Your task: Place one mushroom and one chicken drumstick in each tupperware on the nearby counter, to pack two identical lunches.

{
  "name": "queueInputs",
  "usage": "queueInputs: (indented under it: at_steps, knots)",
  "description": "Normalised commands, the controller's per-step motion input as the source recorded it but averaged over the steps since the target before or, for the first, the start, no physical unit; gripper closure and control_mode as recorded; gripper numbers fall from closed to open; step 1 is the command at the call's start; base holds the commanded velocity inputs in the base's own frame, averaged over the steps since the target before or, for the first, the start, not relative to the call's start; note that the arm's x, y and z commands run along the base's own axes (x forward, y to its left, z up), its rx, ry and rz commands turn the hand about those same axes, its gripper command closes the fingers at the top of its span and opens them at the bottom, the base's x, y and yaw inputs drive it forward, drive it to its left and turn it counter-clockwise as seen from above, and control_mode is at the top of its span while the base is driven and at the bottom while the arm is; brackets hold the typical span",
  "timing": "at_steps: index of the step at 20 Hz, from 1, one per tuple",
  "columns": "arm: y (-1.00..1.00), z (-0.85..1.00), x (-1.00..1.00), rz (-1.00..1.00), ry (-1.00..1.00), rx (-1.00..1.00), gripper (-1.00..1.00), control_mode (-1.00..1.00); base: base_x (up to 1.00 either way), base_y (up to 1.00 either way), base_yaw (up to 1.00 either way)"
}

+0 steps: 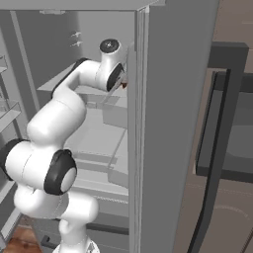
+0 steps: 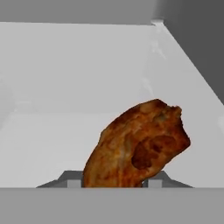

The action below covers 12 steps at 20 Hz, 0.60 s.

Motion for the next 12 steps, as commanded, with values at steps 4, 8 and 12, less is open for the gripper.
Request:
queueInputs:
  at_steps: [4, 8, 12]
  knots:
    - [0.18, 0.00, -1.00, 0.03, -0.15, -0.04, 1.00, -1.00, 0.00, 0.00, 0.00]
    - [0.43, -0.01, -1.00, 0.06, -0.17, -0.07, 1.00, -1.00, 0.00, 0.00, 0.00]
    - [0.53, -0.01, -1.00, 0.10, -0.20, -0.08, 1.00, -1.00, 0.00, 0.00, 0.00]
